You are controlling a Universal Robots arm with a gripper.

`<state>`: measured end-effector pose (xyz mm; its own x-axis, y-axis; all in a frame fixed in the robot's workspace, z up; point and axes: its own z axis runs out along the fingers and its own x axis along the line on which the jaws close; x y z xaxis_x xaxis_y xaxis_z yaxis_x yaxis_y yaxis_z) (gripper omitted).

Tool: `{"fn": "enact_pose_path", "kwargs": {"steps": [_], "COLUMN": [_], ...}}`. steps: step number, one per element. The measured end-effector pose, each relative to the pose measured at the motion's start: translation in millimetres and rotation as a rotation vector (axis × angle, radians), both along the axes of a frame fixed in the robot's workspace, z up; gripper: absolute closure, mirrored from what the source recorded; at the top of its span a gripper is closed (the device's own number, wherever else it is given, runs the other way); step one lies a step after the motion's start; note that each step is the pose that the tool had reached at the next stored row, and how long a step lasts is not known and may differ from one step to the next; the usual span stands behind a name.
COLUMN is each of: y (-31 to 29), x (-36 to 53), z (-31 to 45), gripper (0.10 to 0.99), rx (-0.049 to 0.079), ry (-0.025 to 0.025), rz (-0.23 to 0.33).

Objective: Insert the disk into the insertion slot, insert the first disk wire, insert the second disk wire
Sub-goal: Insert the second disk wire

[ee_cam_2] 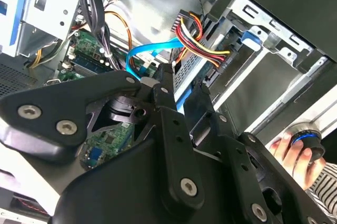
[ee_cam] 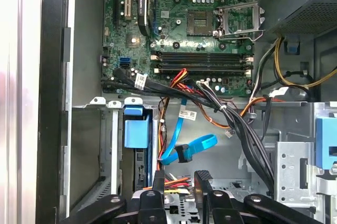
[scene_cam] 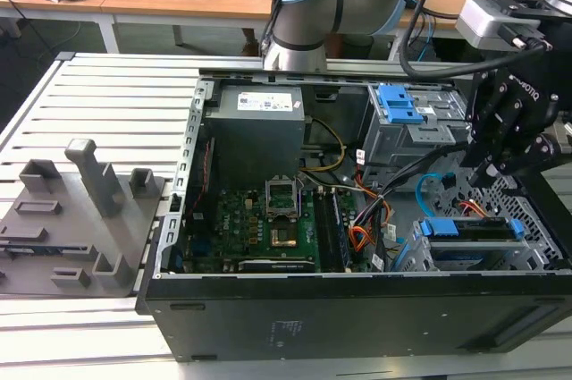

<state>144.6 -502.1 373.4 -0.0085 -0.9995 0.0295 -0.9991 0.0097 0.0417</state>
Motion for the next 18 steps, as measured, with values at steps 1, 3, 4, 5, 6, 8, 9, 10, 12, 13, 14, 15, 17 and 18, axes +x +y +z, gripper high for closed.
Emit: {"fn": "enact_pose_path", "kwargs": {"steps": [1, 3, 4, 5, 6, 8, 9, 10, 12, 13, 14, 15, 17, 18], "y": [0.0, 0.1, 0.1, 0.1, 0.1, 0.1, 0.2, 0.7, 1.4, 1.4, 1.4, 1.4, 1.4, 1.4], "x": [0.0, 0.0, 0.1, 0.1, 0.0, 0.0, -0.7, -3.6, -9.6, -15.4, -19.2, -23.6, -27.7, -27.7], "z": [0.0, 0.0, -0.1, 0.0, -0.1, -0.2, -0.2, -0.3, -0.5, -1.4, -2.4, -5.3, -11.4, -12.6], "gripper": [0.725, 0.725, 0.725, 0.725, 0.725, 0.725, 0.725, 0.725, 0.725, 0.725, 0.725, 0.725, 0.725, 0.725], "rx": [0.0, 0.0, 0.002, 0.002, 0.003, 0.003, 0.003, 0.003, 0.003, 0.003, 0.003, 0.003, 0.003, 0.003], "ry": [0.0, 0.0001, 0.0, 0.0, 0.0, 0.0001, 0.0002, 0.0001, 0.0001, 0.0, 0.0, 0.0, 0.0, 0.0], "rz": [0.0, 0.008, 0.024, 0.048, 0.089, 0.165, 0.17, 0.171, 0.171, 0.171, 0.171, 0.171, 0.172, 0.173]}}
